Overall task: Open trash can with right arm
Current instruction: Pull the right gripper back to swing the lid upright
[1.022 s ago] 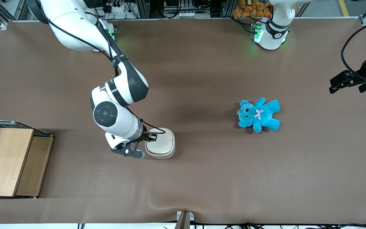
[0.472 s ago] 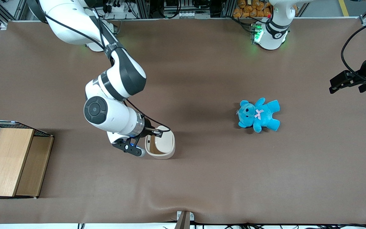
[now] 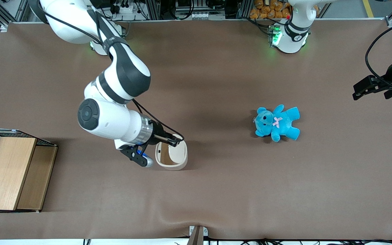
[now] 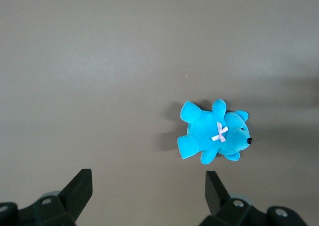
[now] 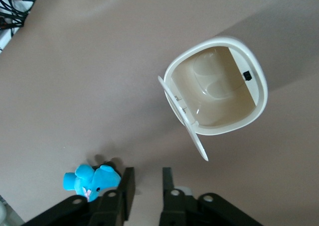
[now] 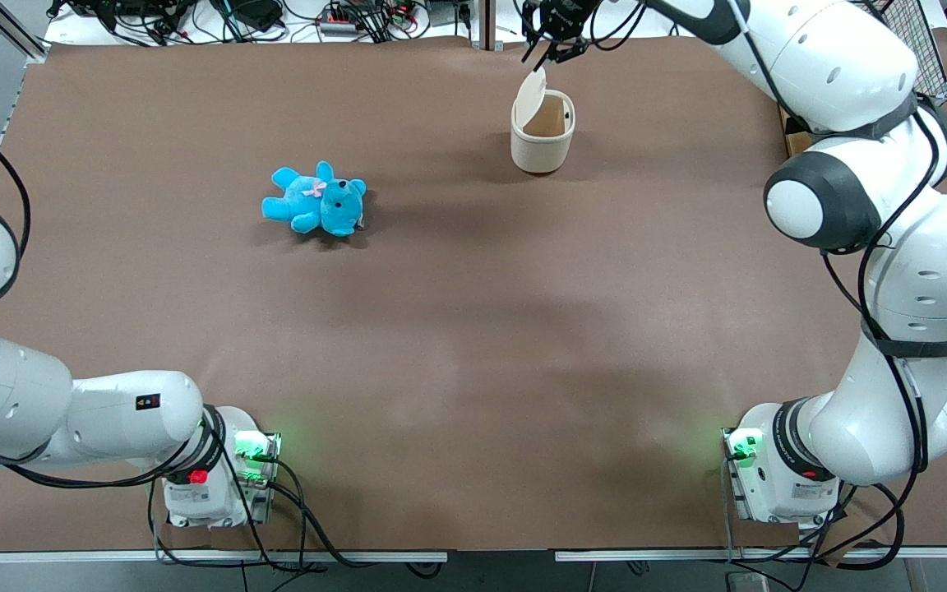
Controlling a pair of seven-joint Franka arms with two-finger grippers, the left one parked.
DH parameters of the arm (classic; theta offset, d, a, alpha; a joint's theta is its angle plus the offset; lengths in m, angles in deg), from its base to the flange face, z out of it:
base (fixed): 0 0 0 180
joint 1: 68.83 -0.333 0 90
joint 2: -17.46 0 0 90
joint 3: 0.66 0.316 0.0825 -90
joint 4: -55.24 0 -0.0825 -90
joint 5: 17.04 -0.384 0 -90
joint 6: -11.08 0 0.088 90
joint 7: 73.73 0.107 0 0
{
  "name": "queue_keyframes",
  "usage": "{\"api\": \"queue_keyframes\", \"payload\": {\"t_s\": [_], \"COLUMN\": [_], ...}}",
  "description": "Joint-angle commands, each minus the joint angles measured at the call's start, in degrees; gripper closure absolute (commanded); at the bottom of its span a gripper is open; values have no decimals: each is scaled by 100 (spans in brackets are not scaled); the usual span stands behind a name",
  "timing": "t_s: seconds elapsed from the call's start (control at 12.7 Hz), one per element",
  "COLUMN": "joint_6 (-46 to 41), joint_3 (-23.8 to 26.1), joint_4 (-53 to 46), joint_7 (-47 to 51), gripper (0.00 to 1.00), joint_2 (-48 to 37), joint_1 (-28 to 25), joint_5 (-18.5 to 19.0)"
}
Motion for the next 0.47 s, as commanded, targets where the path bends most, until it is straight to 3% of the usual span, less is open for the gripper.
{"api": "queue_keyframes", "payload": {"t_s": [0.0,0.16,0.39], "joint_6": [-323,-481,-1279], "joint_3": [-19,-10,8], "joint_4": [-22,4,5], "joint_7": [56,30,-995], "gripper": [0,0,0], "joint_2": [-156,-436,-578], "joint_1": [141,351,720], "joint_5": [-112,-112,414]}}
